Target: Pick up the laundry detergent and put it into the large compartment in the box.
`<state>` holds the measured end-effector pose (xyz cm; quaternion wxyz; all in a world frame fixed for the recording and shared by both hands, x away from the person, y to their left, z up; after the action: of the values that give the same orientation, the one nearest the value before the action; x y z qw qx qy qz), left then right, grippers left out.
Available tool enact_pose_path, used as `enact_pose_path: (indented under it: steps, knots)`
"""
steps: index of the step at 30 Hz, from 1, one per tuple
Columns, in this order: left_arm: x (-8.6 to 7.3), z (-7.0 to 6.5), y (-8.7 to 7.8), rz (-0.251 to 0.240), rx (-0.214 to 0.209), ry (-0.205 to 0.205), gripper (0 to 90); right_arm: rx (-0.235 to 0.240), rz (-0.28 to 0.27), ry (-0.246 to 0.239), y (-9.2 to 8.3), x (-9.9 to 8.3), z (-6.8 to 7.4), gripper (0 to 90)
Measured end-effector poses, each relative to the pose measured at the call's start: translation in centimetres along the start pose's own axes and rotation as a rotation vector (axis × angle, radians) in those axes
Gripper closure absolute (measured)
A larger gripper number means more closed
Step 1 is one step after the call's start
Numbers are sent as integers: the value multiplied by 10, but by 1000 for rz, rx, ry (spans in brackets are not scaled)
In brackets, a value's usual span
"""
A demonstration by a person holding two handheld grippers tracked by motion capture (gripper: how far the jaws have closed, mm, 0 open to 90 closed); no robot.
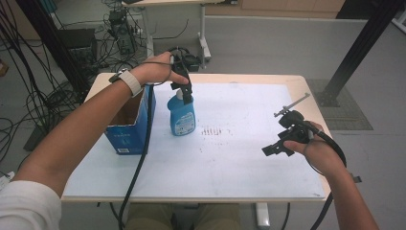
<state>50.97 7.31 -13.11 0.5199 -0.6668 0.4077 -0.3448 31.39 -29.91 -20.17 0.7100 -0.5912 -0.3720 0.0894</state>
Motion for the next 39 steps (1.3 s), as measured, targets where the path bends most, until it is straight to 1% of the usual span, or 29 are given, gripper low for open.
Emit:
enact_pose_path:
  steps: [3,6,9,14,18,39]
  knots:
    - [1,1,4,10,-5,-2,73,0,1,0,0,0,0,89]
    - [-1,2,7,-3,-2,-5,74,-2,2,-2,0,0,0,89]
    - [-1,1,8,-6,-2,-10,75,-2,2,-1,0,0,0,89]
    - [0,1,10,-1,-3,0,76,-3,2,1,0,0,0,89]
    - [-1,2,10,-9,-5,-3,76,-2,5,2,0,0,0,89]
    - [-3,4,9,-11,-9,-9,77,-2,6,1,0,2,0,89]
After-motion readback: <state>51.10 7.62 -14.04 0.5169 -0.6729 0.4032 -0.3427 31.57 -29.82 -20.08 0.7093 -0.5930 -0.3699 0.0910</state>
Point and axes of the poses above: each handheld gripper's, and its own axes: y roughly forward along the jaws, x roughly out of its top, z roughly to its left, the point moved 3 cm from there along y, roughly forward along the jaws, and after that the axes turned 9 degrees about -x, right-handed, at the moved point
